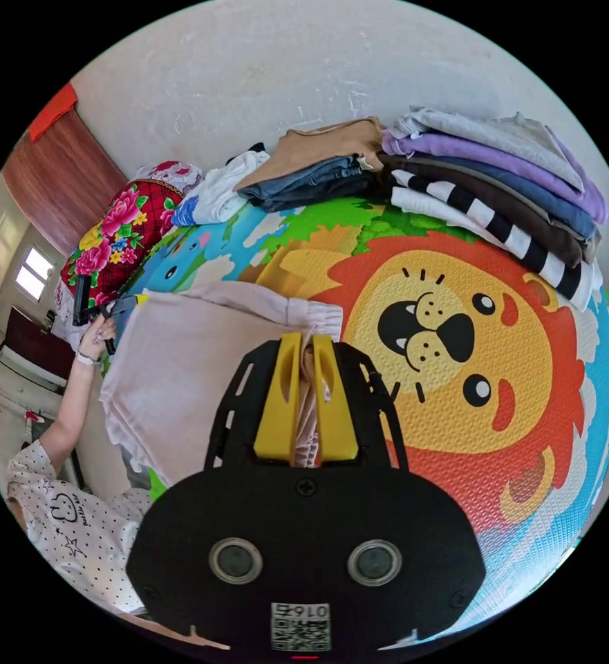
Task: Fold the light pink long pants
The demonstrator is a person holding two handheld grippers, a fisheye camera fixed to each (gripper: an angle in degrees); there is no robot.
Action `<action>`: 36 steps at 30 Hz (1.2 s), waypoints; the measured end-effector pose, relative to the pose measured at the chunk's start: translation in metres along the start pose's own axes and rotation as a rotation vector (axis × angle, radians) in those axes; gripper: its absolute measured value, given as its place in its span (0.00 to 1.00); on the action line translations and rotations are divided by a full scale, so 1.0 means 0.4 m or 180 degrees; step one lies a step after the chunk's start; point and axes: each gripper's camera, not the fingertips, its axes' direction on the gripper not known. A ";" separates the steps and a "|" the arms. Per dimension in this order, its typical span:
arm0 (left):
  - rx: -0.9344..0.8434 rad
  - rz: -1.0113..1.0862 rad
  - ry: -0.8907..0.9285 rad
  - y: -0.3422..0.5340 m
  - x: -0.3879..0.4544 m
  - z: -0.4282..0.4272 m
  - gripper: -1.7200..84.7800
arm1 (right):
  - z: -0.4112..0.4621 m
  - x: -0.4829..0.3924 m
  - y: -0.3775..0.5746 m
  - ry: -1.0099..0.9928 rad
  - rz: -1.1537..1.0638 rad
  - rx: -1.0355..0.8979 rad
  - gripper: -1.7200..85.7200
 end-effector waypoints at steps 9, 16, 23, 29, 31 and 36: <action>0.0115 -0.0060 0.0492 0.177 -0.030 -0.172 0.11 | -0.132 -0.206 -0.046 0.0304 -0.0430 0.0580 0.11; -0.0288 0.0020 0.0712 0.406 0.055 -0.177 0.13 | 0.005 -0.553 -0.174 -0.0348 -0.1408 0.0094 0.17; -0.0110 -0.0045 0.0602 0.484 0.138 -0.139 0.08 | 0.247 -0.823 -0.313 -0.0007 -0.1387 -0.0592 0.17; 0.0166 -0.0178 0.0789 0.526 0.182 -0.137 0.02 | 0.394 -0.902 -0.360 0.0420 -0.1083 -0.0947 0.15; 0.0239 -0.0179 0.0802 0.535 0.203 -0.140 0.02 | 0.405 -0.912 -0.358 0.0639 -0.1056 -0.0849 0.13; 0.0374 -0.0086 0.0837 0.544 0.281 -0.140 0.01 | 0.420 -0.936 -0.347 0.0877 -0.1353 -0.0870 0.10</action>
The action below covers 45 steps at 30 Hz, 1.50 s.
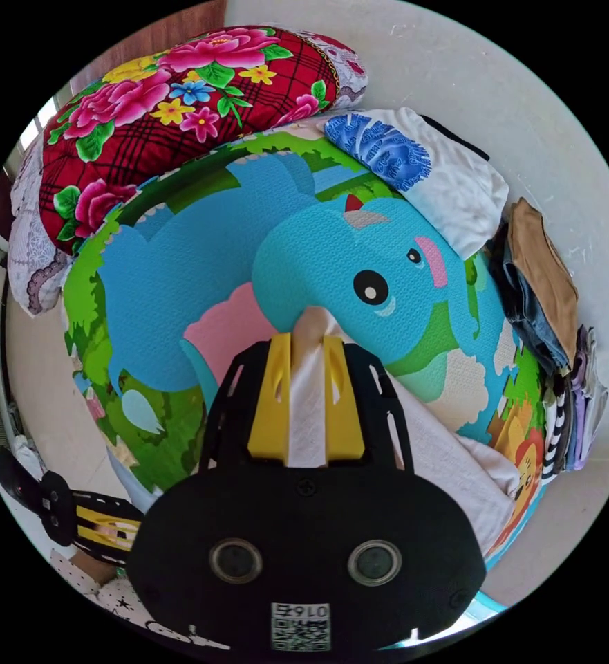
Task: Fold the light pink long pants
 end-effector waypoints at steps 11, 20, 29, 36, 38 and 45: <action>0.0092 0.0876 0.0256 -0.058 0.320 0.073 0.01 | -0.139 0.206 0.122 -0.0760 -0.0253 0.0378 0.05; -0.0214 0.1833 0.0351 -0.154 0.711 0.335 0.02 | -0.253 0.544 0.380 -0.1086 -0.0009 0.0658 0.04; -0.0673 0.1722 0.0284 -0.170 0.911 0.735 0.06 | -0.060 0.826 0.686 -0.1252 0.0767 0.0626 0.05; -0.1139 0.1562 0.0884 -0.123 0.937 0.859 0.11 | 0.092 0.876 0.893 -0.0573 0.1646 0.0717 0.03; -0.0829 0.1650 0.0641 -0.143 0.933 0.798 0.11 | 0.036 0.797 0.970 -0.0549 0.1229 0.1328 0.03; -0.0332 0.1345 -0.0480 -0.187 0.800 0.635 0.10 | 0.080 0.486 1.120 -0.0809 -0.0117 0.1248 0.02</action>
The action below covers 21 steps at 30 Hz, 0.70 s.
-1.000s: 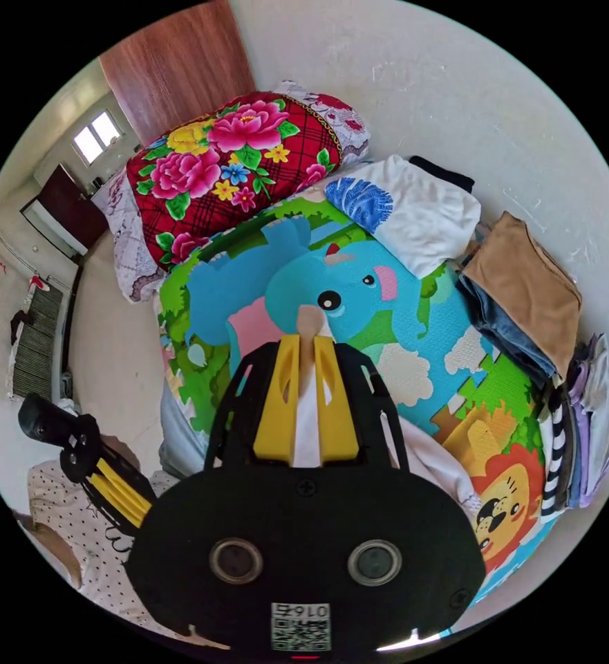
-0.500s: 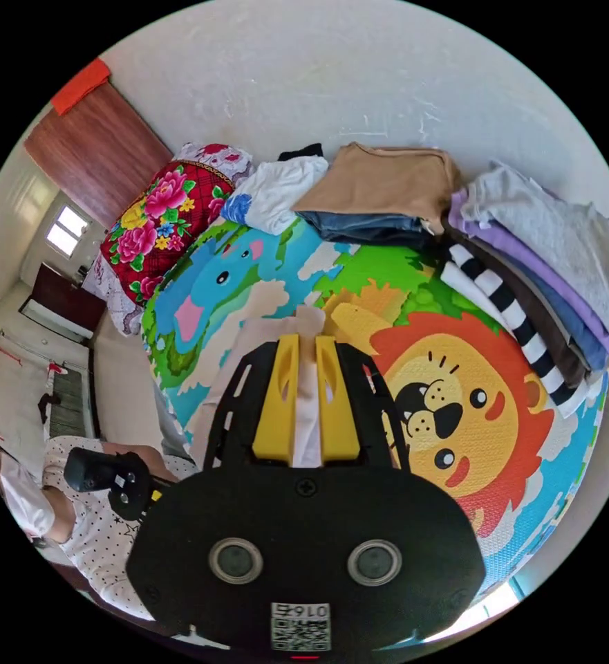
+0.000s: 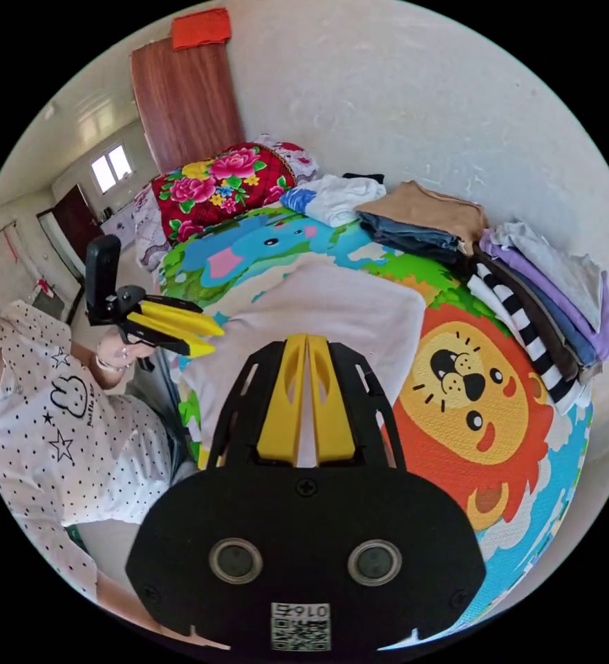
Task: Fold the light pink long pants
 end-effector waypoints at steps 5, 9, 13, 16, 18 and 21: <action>-0.0360 0.0165 0.0109 0.036 0.012 0.035 0.11 | 0.077 -0.083 0.176 0.0284 0.0119 -0.0125 0.02; -0.0424 0.0267 0.0033 0.044 0.035 0.064 0.11 | 0.073 -0.128 0.254 0.0337 0.0368 0.0015 0.03; -0.0126 0.0319 0.0055 0.008 0.014 0.000 0.11 | 0.051 -0.305 0.328 0.0625 0.0132 0.0514 0.08; 0.0279 0.0180 -0.0437 -0.055 -0.079 -0.082 0.10 | 0.085 -0.473 0.383 0.0750 -0.0336 0.0721 0.14; 0.0279 0.0082 -0.0735 -0.119 -0.156 -0.097 0.10 | 0.133 -0.564 0.404 0.0839 -0.0484 0.0694 0.14; 0.0101 0.0257 -0.0773 -0.242 -0.277 -0.063 0.12 | 0.227 -0.693 0.426 0.1116 -0.0639 0.0635 0.15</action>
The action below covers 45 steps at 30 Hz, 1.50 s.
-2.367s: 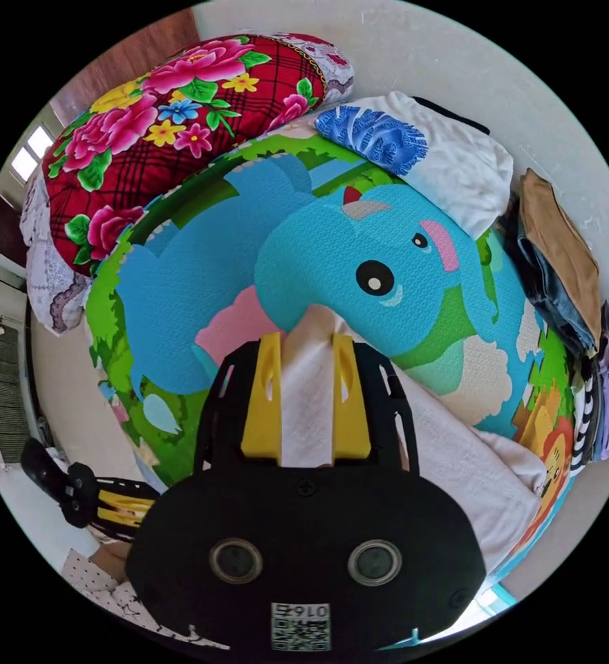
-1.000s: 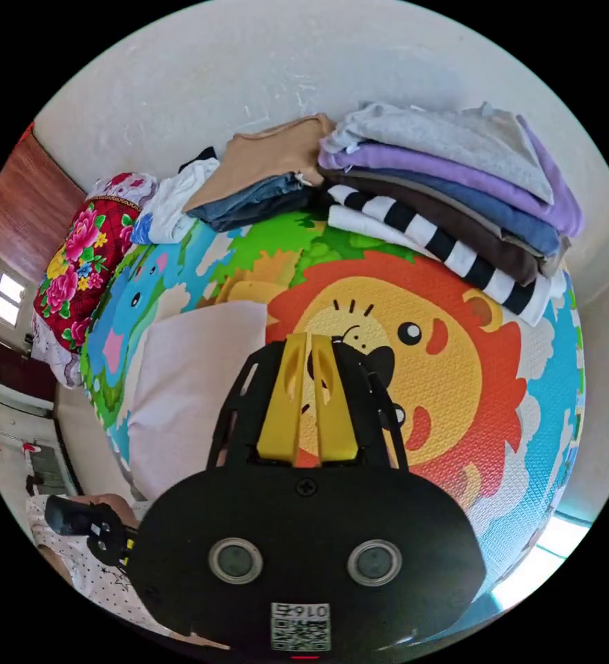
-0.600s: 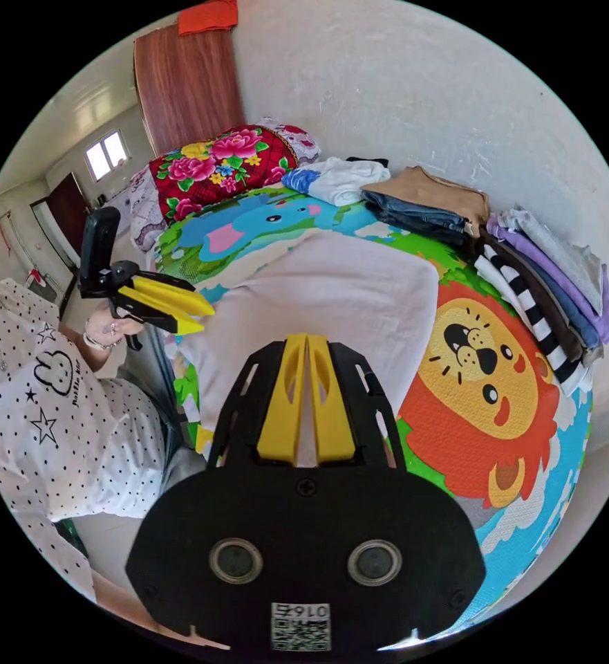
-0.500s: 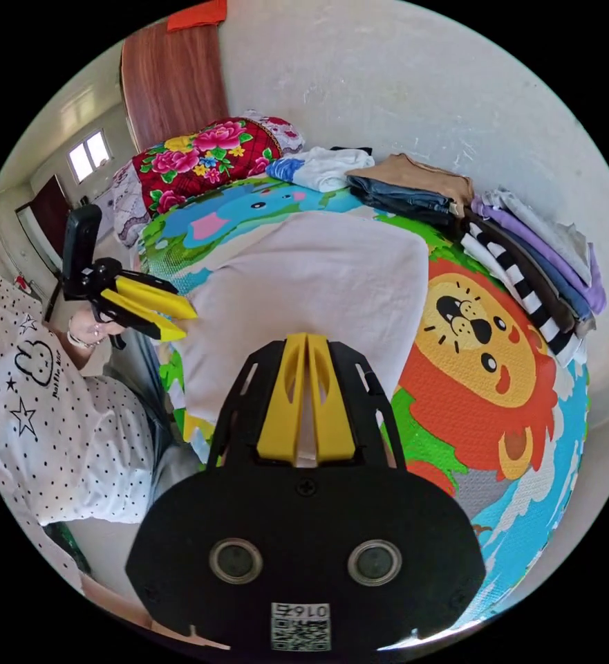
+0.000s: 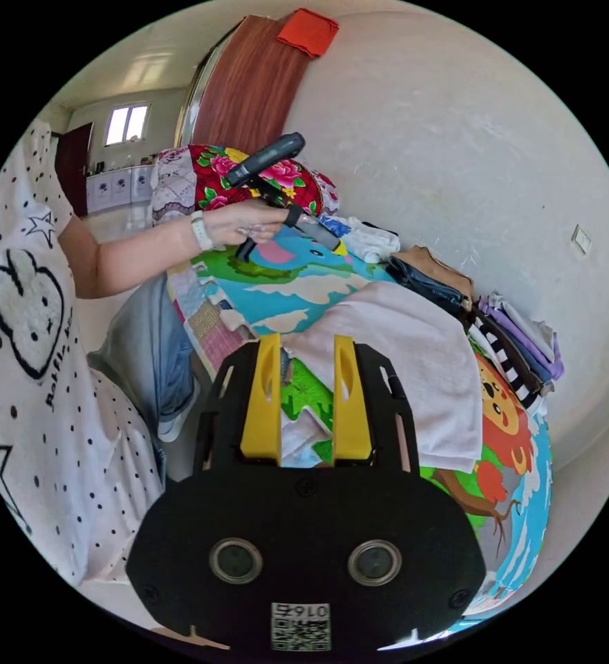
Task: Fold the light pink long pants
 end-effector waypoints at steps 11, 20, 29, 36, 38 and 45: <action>-0.0562 -0.0314 0.1542 -0.227 -0.290 0.283 0.10 | 0.081 -0.218 0.048 0.0789 0.0001 -0.0423 0.12; -0.0594 -0.0374 0.1936 -0.292 -0.396 0.334 0.01 | 0.052 -0.307 0.077 0.0966 -0.0103 -0.0365 0.03; -0.0847 -0.0064 0.1796 -0.367 -0.449 0.357 0.01 | 0.050 -0.383 0.111 0.0838 -0.0346 -0.0673 0.02; -0.0726 -0.0554 0.2086 -0.355 -0.523 0.314 0.11 | 0.001 -0.342 0.127 0.0502 0.0200 -0.0493 0.09; -0.0652 -0.0649 0.2342 -0.322 -0.532 0.259 0.14 | -0.054 -0.288 0.159 0.0365 0.0570 -0.0235 0.12; -0.1229 -0.0846 0.2861 -0.197 -0.405 0.229 0.15 | -0.125 -0.224 0.218 0.0563 0.1033 0.0144 0.14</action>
